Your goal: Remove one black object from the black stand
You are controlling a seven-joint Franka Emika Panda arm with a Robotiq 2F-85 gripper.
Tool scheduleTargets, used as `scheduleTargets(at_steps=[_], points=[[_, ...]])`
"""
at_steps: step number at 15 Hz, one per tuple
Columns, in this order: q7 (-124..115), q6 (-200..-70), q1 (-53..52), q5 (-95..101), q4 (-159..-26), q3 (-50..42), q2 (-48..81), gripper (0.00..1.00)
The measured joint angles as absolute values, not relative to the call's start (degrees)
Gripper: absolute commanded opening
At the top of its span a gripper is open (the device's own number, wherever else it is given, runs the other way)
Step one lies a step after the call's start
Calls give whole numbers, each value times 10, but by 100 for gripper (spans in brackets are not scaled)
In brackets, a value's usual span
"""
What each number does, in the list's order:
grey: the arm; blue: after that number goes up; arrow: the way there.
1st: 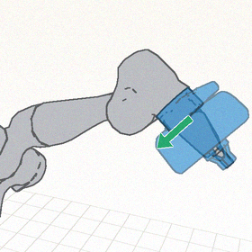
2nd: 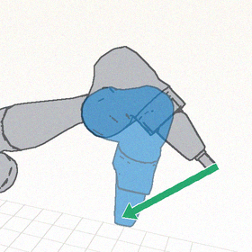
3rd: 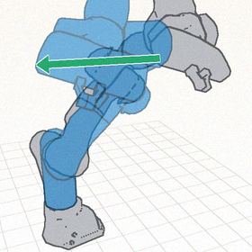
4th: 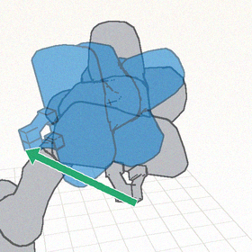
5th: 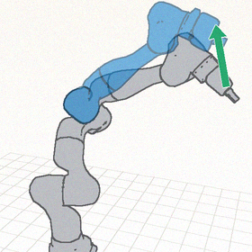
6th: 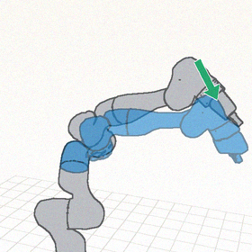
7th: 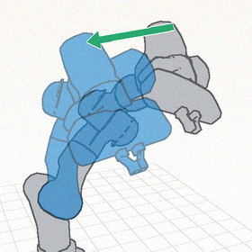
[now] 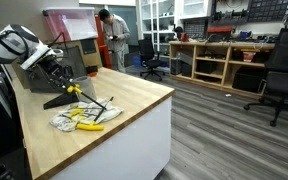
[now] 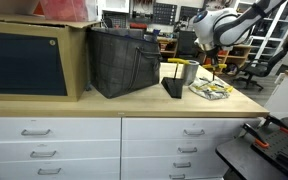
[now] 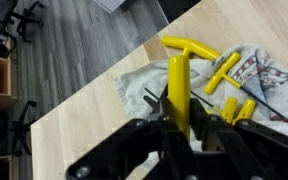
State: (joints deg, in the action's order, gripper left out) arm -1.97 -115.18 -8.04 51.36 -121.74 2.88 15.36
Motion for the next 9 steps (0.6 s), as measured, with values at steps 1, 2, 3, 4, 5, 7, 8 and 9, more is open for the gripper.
scheduleTargets(at_steps=[1, 2, 3, 4, 5, 7, 8, 9], points=[[-10, -1152, -80, 526, -1225, 32, 154, 6], [-5, -1152, -81, 541, -1232, 36, 154, 6], [-3, -1152, -81, 556, -1237, 41, 154, 6], [-3, -1152, -82, 570, -1241, 46, 154, 6], [-3, -1152, -82, 582, -1244, 52, 154, 48], [-2, -1152, -84, 594, -1246, 63, 154, 56], [-2, -1152, -85, 595, -1246, 68, 153, 63], [-1, -1152, -86, 595, -1245, 73, 152, 71]])
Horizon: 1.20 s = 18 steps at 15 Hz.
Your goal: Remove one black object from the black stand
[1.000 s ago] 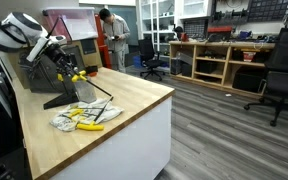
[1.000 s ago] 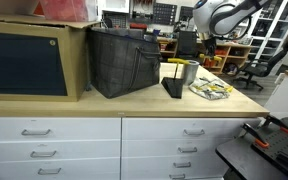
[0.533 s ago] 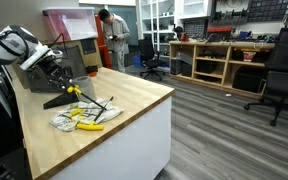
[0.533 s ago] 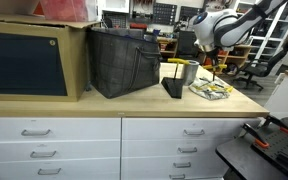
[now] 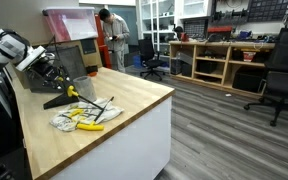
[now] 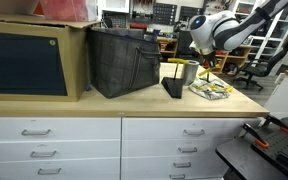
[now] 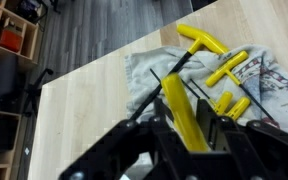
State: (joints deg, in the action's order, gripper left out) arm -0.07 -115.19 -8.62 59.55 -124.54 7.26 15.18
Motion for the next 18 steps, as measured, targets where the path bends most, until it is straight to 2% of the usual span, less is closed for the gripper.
scheduleTargets(at_steps=[2, 4, 8, 18], points=[[7, -1152, -88, 595, -1245, 80, 146, 87], [14, -1152, -88, 593, -1244, 85, 139, 99], [57, -1154, -85, 529, -1232, 86, 120, 100], [203, -1147, -54, 206, -1120, 78, 92, 100]])
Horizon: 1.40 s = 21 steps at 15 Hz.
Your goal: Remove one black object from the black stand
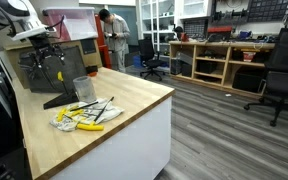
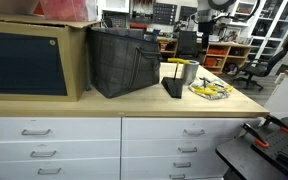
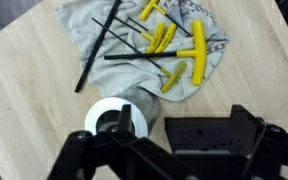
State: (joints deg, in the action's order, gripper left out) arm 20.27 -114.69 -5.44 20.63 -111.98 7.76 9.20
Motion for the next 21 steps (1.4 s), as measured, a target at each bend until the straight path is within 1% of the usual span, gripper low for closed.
scheduleTargets(at_steps=[5, 11, 16, 21], points=[[212, -1136, -59, 117, -1075, 85, 100, 100], [171, -1137, -77, 79, -1060, 92, 103, 100], [60, -1137, -90, 47, -1062, 95, 95, 100], [-115, -1137, -109, 31, -1084, 96, 63, 100]])
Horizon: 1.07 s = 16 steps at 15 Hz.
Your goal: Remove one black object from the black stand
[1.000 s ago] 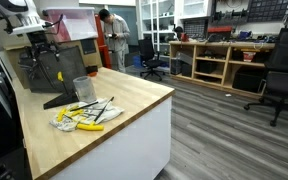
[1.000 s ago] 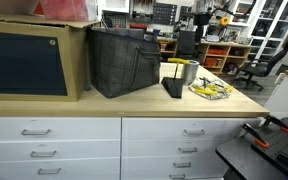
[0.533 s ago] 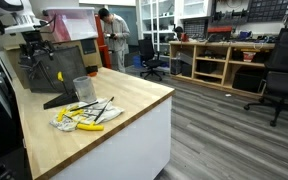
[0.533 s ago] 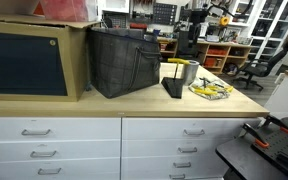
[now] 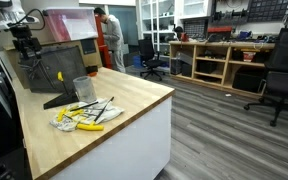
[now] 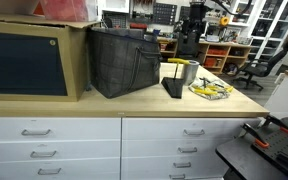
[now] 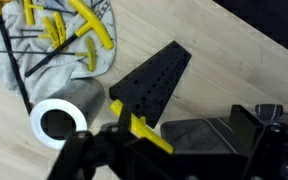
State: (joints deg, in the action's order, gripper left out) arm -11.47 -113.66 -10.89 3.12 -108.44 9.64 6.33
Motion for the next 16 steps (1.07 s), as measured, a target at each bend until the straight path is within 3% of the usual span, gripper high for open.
scheduleTargets(at_steps=[5, 16], points=[[-237, -1119, -115, 31, -1145, 97, -4, 100], [-263, -1038, -115, -30, -1235, 116, -142, 100]])
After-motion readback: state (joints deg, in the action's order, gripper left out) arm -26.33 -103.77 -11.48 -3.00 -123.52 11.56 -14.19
